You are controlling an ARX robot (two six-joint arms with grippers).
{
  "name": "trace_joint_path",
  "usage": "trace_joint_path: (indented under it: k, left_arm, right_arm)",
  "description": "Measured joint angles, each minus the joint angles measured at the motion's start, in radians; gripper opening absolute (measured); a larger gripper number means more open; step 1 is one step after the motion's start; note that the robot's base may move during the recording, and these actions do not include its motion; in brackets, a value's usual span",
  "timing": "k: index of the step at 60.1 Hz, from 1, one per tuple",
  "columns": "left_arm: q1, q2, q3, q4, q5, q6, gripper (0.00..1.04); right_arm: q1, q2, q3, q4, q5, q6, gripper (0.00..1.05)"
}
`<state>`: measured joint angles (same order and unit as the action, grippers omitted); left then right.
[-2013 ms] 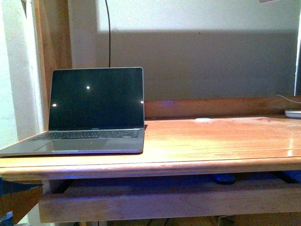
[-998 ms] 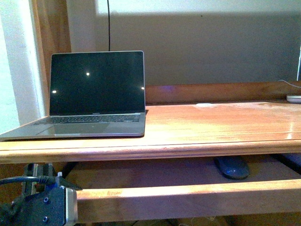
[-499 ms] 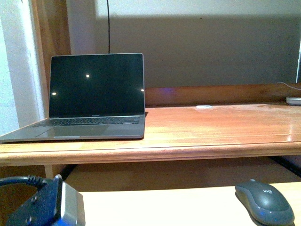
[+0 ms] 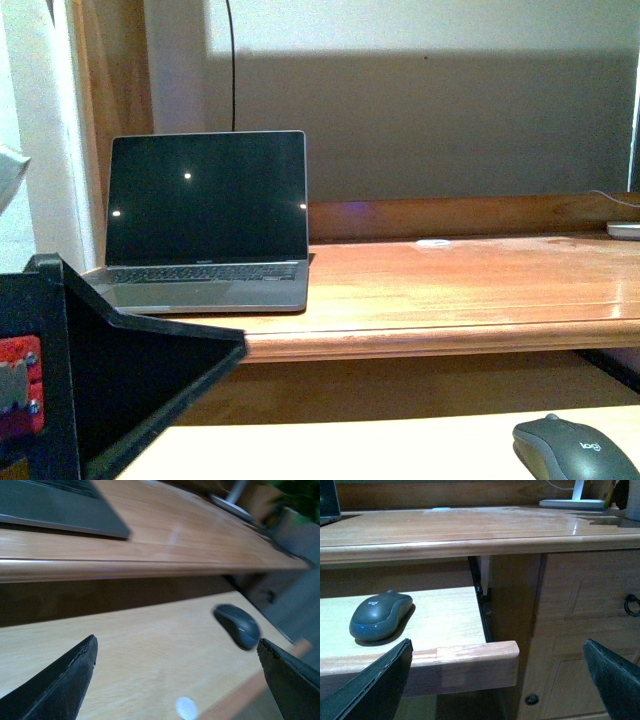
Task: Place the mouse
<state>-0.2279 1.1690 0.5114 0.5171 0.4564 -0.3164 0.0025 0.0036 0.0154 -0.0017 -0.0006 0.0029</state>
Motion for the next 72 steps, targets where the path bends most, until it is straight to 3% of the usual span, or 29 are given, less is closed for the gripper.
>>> trace_joint_path:
  k: [6,17,24,31,49,57,72]
  left_arm:
    - [0.030,-0.113,-0.018,-0.132,-0.184,0.059,0.98]
    - [0.035,-0.351,-0.090,-0.349,-0.436,0.197,0.98]
    - [-0.021,-0.566,-0.142,-0.521,-0.568,0.287,0.98]
    - [-0.132,-0.801,-0.158,-0.716,-0.722,0.303,0.98]
    - [-0.147,-0.901,-0.207,-0.725,-0.745,0.190,0.97]
    - [-0.123,-0.982,-0.315,-0.535,-0.793,0.258,0.79]
    - [0.022,-1.081,-0.441,-0.510,-0.649,0.298,0.37]
  right_arm:
    - [0.000,0.000,0.000,0.000,0.000,0.000,1.04]
    - [0.000,0.000,0.000,0.000,0.000,0.000,1.04]
    - [0.000,0.000,0.000,0.000,0.000,0.000,1.04]
    - [0.000,0.000,0.000,0.000,0.000,0.000,1.04]
    - [0.000,0.000,0.000,0.000,0.000,0.000,1.04]
    - [0.000,0.000,0.000,0.000,0.000,0.000,1.04]
    - [0.000,0.000,0.000,0.000,0.000,0.000,1.04]
